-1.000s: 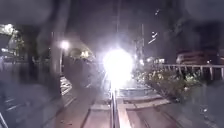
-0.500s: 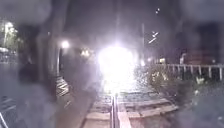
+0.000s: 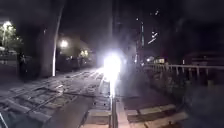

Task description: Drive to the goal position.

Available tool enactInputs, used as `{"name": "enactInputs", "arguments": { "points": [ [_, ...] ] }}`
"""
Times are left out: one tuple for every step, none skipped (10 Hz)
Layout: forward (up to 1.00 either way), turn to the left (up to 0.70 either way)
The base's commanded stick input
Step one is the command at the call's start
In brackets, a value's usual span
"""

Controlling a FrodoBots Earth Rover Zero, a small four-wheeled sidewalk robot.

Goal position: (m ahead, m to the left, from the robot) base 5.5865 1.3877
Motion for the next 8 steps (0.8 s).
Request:
{"name": "enactInputs", "arguments": {
  "points": [
    [0.45,0.00],
    [0.45,0.00],
    [0.45,0.00],
    [0.45,0.00],
    [0.45,0.00],
    [0.45,0.00],
    [0.45,0.00],
    [0.45,0.00]
  ]
}}
